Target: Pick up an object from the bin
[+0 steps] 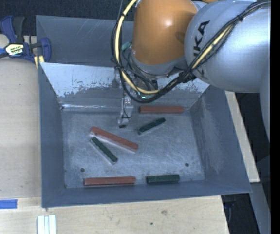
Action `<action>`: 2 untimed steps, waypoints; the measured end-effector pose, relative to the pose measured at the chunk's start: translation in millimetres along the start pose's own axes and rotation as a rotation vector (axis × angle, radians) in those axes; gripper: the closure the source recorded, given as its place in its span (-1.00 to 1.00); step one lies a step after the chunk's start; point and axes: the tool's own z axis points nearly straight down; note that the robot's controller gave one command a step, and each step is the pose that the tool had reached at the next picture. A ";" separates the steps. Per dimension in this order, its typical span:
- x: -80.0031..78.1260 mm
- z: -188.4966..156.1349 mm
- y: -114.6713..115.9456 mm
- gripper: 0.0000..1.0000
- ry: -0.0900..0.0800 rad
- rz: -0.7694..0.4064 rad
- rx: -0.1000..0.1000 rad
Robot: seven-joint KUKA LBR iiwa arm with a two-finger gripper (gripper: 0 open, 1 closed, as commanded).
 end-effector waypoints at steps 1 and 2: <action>-1.5 -5.2 -0.6 -1.00 -0.009 0.002 -0.001; -1.1 -3.4 -0.6 -1.00 -0.011 0.003 -0.002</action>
Offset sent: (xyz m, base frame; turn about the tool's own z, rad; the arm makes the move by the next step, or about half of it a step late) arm -0.0446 0.0065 -0.1668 0.0930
